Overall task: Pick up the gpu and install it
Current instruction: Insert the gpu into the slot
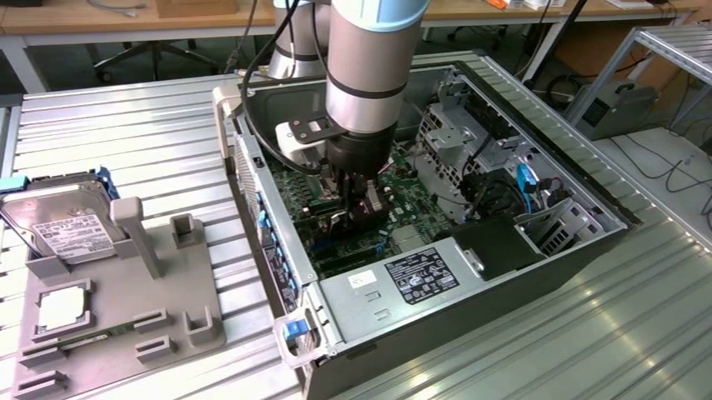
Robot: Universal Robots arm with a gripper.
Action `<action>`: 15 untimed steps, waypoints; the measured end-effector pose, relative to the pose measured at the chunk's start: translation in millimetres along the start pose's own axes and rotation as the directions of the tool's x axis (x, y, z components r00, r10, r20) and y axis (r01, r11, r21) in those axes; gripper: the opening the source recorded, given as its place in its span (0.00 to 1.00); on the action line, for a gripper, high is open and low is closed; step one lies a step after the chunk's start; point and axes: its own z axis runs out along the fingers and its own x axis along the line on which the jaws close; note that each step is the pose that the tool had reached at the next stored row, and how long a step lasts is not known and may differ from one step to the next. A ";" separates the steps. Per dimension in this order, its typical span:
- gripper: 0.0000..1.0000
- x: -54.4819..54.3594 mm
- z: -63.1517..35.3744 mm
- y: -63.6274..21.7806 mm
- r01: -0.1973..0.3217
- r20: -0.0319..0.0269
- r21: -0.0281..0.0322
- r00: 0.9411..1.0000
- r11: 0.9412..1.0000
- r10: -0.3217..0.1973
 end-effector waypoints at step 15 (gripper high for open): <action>0.27 0.0 0.6 1.9 0.000 0.000 0.006 1.000 1.000 0.000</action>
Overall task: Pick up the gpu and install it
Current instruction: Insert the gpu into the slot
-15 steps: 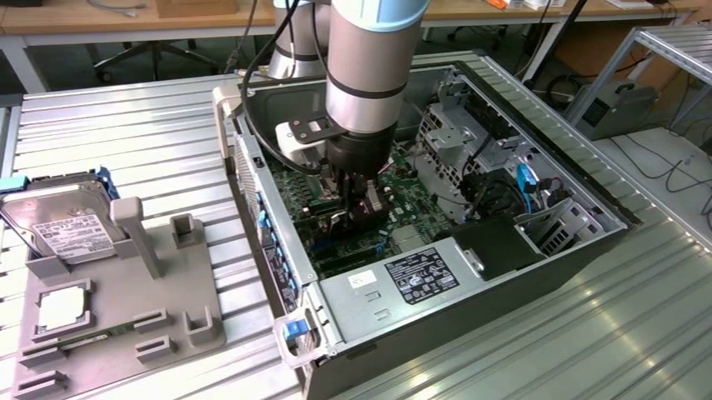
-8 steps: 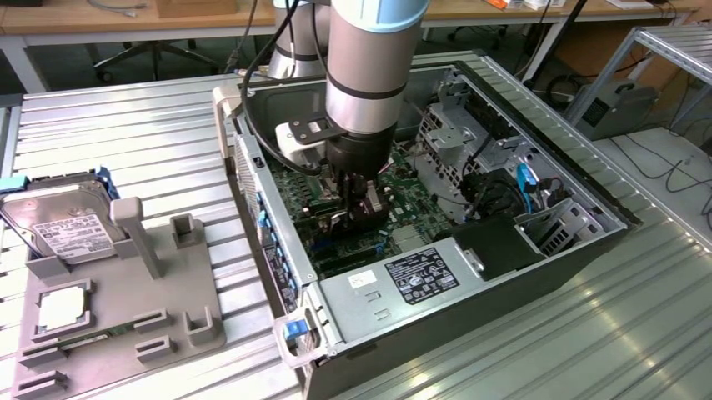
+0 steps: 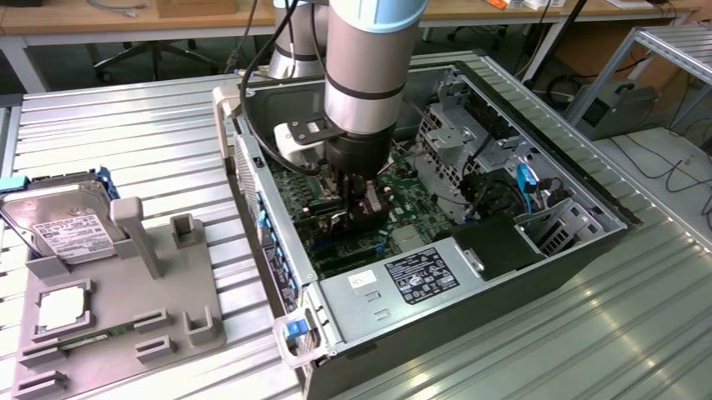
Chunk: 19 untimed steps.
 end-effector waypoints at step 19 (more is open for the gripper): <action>0.27 0.0 1.0 5.7 0.000 0.001 0.021 1.000 1.000 0.000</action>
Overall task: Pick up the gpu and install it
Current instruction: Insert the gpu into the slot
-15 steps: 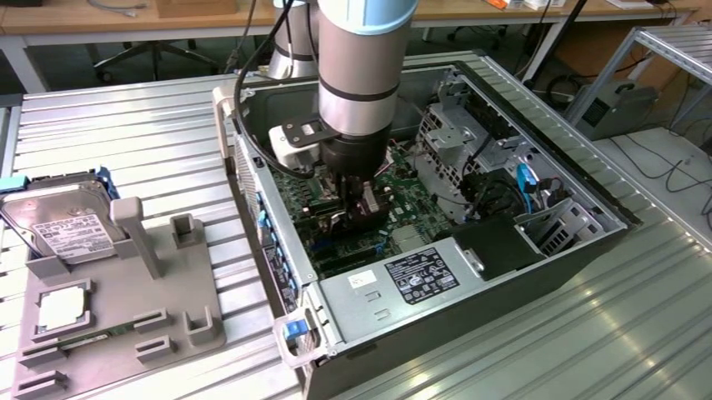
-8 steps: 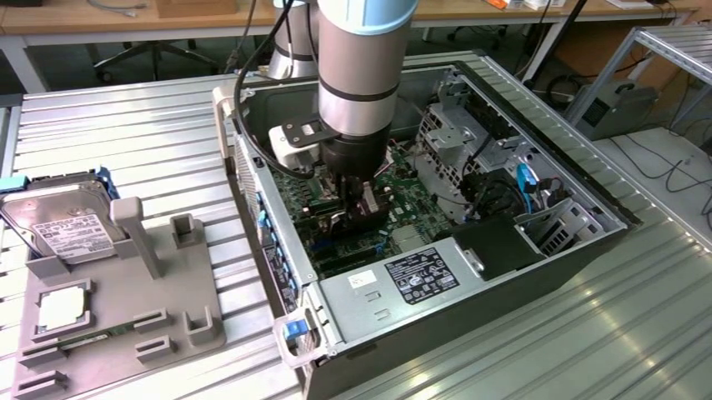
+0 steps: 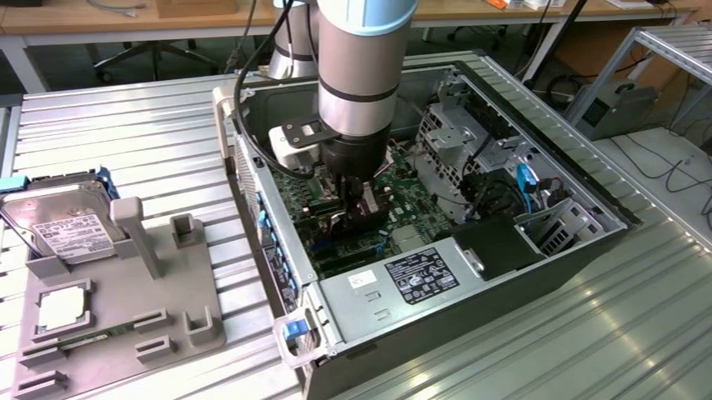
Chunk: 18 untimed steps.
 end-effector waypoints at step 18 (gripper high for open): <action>0.40 -0.3 -0.2 -1.4 -0.002 -0.001 -0.006 1.000 1.000 0.002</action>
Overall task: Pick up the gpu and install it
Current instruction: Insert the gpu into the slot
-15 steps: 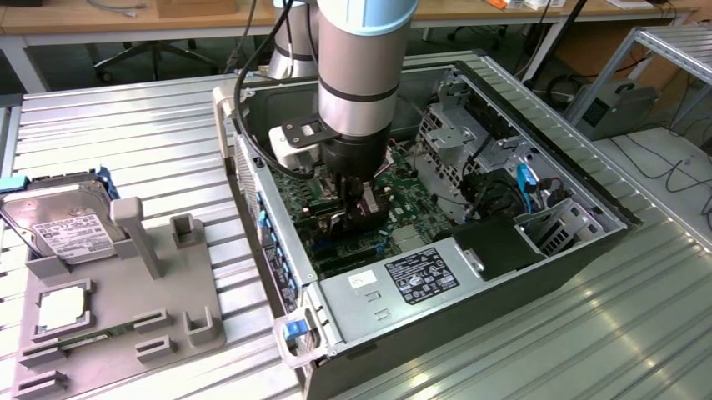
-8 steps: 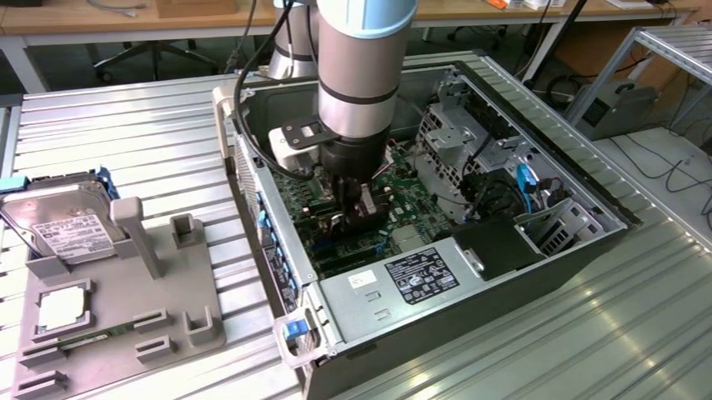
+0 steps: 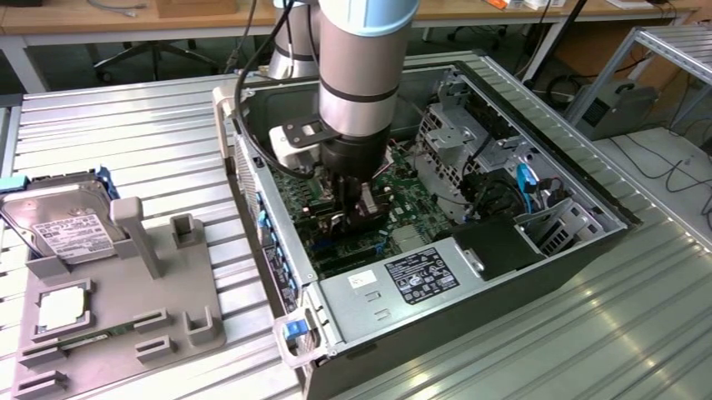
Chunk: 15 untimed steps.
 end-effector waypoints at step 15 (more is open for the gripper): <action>0.40 0.1 -3.2 -7.1 0.000 0.000 -0.046 1.000 0.999 0.000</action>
